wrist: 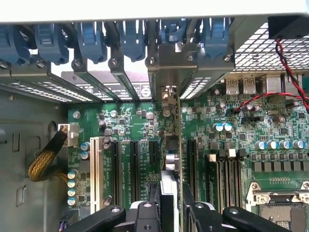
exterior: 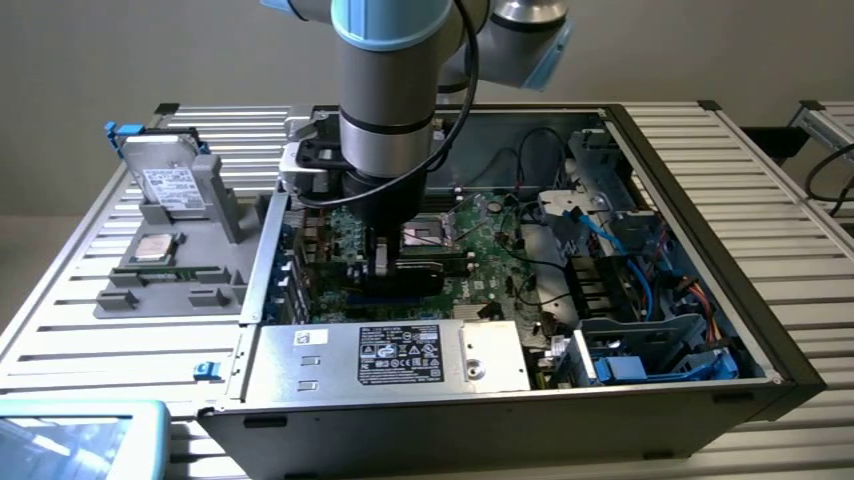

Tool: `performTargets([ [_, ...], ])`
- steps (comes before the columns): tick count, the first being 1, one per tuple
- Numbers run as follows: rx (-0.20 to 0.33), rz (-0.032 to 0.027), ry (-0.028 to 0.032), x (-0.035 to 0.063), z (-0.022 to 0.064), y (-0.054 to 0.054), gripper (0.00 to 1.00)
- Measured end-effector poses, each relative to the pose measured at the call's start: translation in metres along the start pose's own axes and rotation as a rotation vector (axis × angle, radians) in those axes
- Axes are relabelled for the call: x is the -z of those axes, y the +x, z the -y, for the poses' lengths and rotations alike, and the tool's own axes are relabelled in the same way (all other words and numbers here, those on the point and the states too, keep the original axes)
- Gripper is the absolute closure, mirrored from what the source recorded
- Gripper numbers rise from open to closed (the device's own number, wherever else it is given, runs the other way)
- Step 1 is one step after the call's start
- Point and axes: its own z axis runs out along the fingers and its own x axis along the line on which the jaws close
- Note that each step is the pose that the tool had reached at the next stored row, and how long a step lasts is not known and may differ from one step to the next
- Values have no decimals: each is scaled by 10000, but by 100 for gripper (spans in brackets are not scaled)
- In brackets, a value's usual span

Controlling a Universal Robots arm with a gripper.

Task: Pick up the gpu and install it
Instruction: 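Insert the gpu into the slot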

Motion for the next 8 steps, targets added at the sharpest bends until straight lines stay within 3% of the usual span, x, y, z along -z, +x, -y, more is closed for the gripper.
performTargets([
  [8,0,0,-6,-17,-3,1,72],
])
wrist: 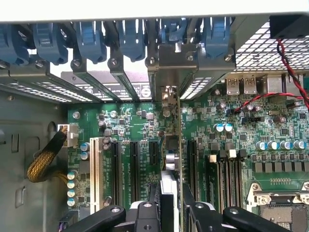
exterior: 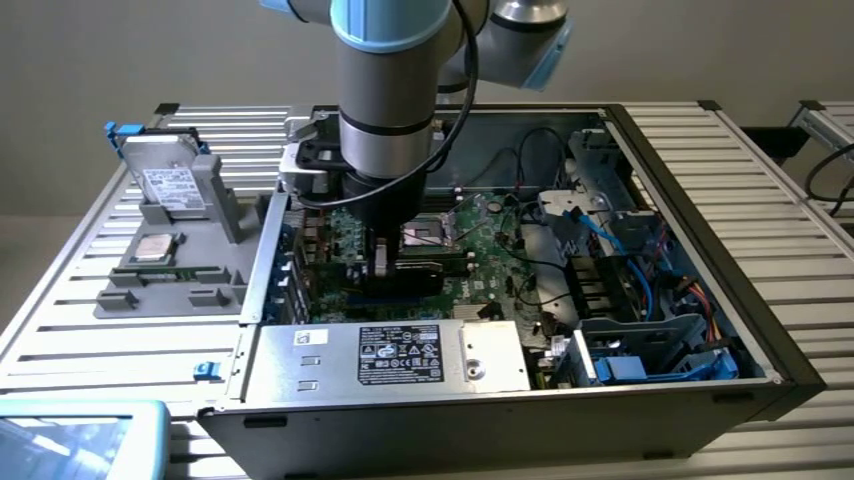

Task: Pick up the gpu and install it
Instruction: 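Insert the gpu into the slot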

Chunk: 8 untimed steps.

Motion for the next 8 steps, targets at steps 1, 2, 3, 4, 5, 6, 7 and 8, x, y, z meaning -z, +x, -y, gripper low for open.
performTargets([
  [1,1,3,-15,0,0,0,72],
  [2,1,4,-28,0,0,0,72],
  [3,2,3,-49,1,1,0,72],
  [4,1,2,-59,1,0,0,72],
  [5,1,0,-71,1,-1,1,72],
  [6,1,-1,-82,2,-1,1,72],
  [7,0,-1,-83,1,-1,1,72],
  [8,0,-1,-84,1,-2,0,72],
])
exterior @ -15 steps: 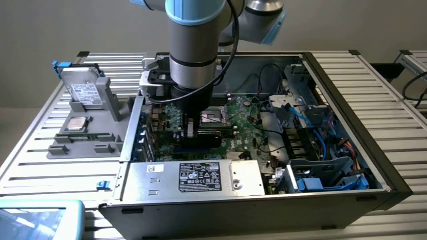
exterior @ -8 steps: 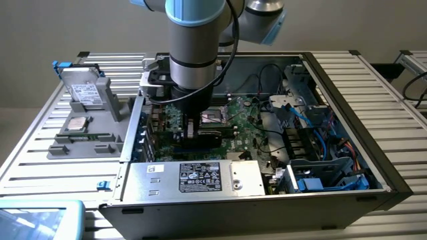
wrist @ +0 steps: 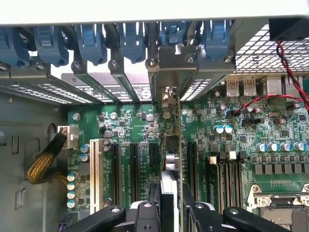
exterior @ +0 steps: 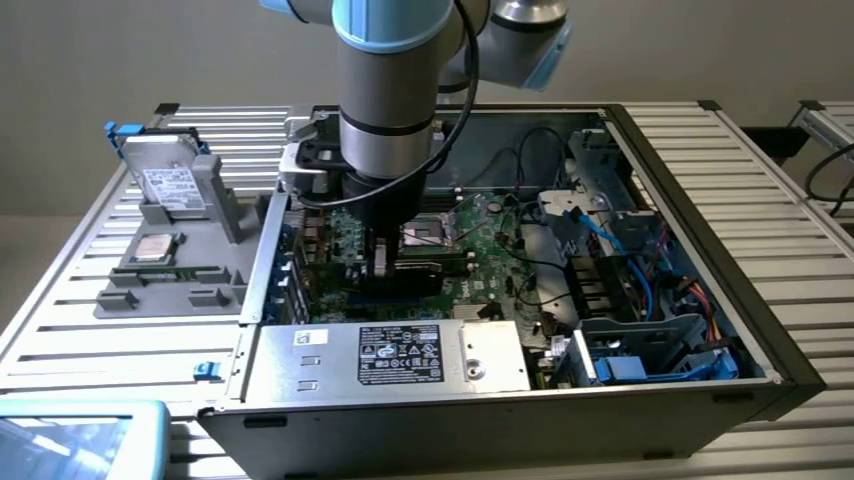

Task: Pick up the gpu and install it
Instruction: 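Insert the gpu into the slot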

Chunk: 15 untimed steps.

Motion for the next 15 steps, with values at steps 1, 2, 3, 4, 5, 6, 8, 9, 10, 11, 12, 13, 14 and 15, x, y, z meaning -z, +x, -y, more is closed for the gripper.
performTargets([
  [1,0,0,0,0,0,-2,72],
  [2,1,-1,0,0,0,-4,72],
  [3,1,0,0,0,-1,-10,72],
  [4,1,1,0,0,-1,-17,72],
  [5,3,3,2,-2,0,-20,72],
  [6,5,2,1,-1,0,-20,72],
  [8,5,-1,1,0,-1,-20,72],
  [9,5,-3,0,1,-1,-21,72],
  [10,7,-4,0,0,-1,-21,72],
  [11,10,-4,0,0,-1,-21,72],
  [12,16,-4,0,0,0,-21,72],
  [13,23,-4,0,0,0,-21,72],
  [14,34,-5,0,0,1,-20,72],
  [15,44,-6,0,0,1,-20,72],
])
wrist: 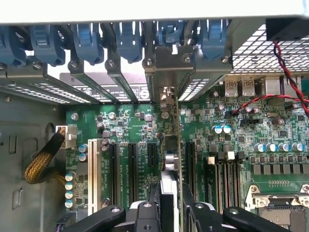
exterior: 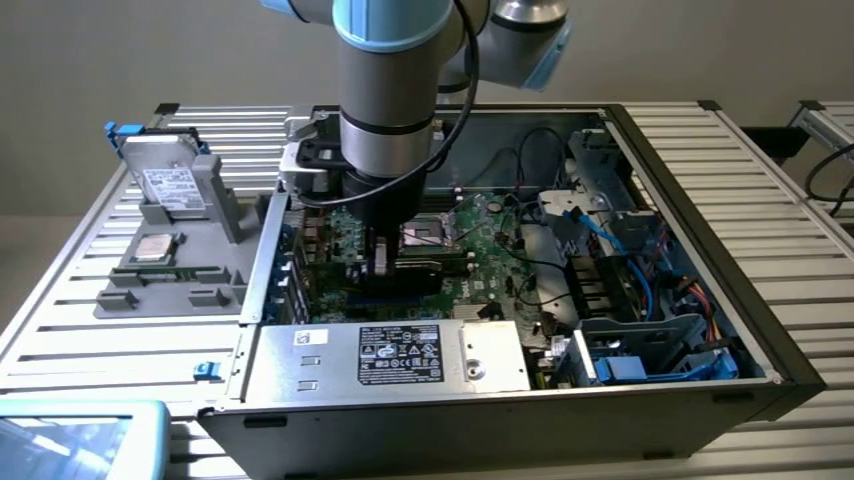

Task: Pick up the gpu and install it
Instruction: 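Insert the gpu into the slot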

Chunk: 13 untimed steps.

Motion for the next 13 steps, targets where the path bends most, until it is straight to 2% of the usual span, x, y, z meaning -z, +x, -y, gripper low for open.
performTargets([
  [4,58,-8,1,-1,1,11,72],
  [8,110,-55,-3,-1,1,13,72],
  [13,180,-63,-2,0,1,8,72],
])
